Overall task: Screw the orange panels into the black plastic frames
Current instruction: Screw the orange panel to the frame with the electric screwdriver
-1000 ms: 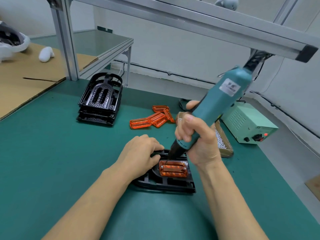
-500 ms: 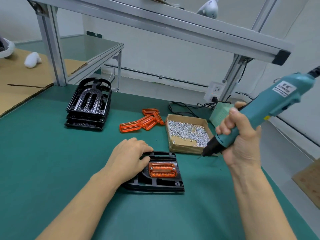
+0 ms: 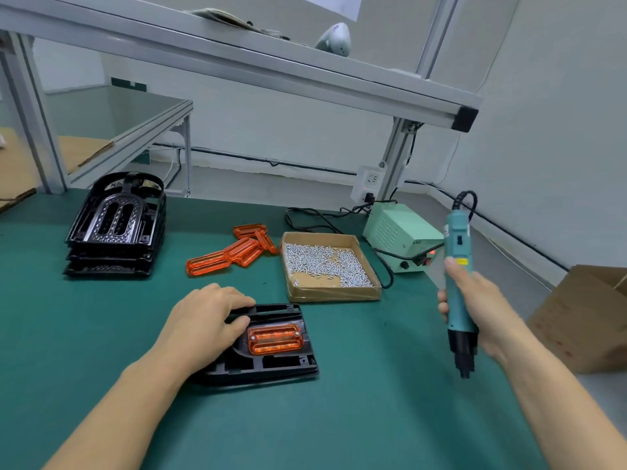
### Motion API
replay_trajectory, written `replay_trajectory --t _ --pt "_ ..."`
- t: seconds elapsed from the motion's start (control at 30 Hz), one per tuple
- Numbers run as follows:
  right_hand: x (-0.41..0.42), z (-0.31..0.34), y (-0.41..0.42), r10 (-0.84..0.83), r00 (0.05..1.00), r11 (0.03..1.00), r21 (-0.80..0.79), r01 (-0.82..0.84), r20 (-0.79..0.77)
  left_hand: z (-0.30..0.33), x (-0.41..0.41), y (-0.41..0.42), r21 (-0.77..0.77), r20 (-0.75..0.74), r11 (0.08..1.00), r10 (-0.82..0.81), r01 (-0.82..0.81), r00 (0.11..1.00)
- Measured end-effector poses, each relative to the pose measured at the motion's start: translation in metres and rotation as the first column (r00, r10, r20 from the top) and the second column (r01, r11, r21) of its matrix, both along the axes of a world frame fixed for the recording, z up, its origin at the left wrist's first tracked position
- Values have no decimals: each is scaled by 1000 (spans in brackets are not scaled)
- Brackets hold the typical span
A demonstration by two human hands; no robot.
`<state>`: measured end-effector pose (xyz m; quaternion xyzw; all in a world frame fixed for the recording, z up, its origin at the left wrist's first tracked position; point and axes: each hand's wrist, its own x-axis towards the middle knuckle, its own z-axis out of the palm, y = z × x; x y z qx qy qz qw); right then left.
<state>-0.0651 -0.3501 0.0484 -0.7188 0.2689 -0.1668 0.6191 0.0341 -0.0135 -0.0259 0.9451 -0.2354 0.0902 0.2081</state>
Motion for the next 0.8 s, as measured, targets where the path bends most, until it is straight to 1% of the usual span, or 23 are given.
replay_trajectory --t 0.1,0.2,0.27,0.33,0.4,0.5,0.6,0.67,0.8 --pt "-8 -12 -16 17 976 980 -192 -60 -216 0 0 0 1 1 1000 3 -3 1000" --pt "-11 -24 -24 6 932 928 -345 -140 -363 1 -1 0 -2 -6 1000 3 -3 1000" --pt "-10 -30 -27 -20 896 865 -458 -207 -443 1 -1 0 -6 -10 1000 6 -6 1000" --pt "-7 -34 -27 -73 844 769 -569 -291 -531 1 -1 0 -12 -11 1000 7 -8 1000" --pt "-4 -34 -26 -146 788 680 -639 -360 -598 1 -2 0 -25 -13 1000 12 -12 1000" --pt "4 -36 -21 -257 730 565 -711 -418 -633 1 -2 0 -28 -12 1000 14 -14 1000" --pt "11 -36 -17 -334 712 472 -764 -440 -617 1 -2 0 -25 -11 1000 12 -13 1000" --pt "16 -35 -15 -357 702 436 -774 -459 -617 1 -2 1 -27 -10 1000 15 -15 1000" --pt "26 -39 -11 -368 685 400 -772 -495 -629 1 -2 0 -24 -8 1000 5 -6 1000"
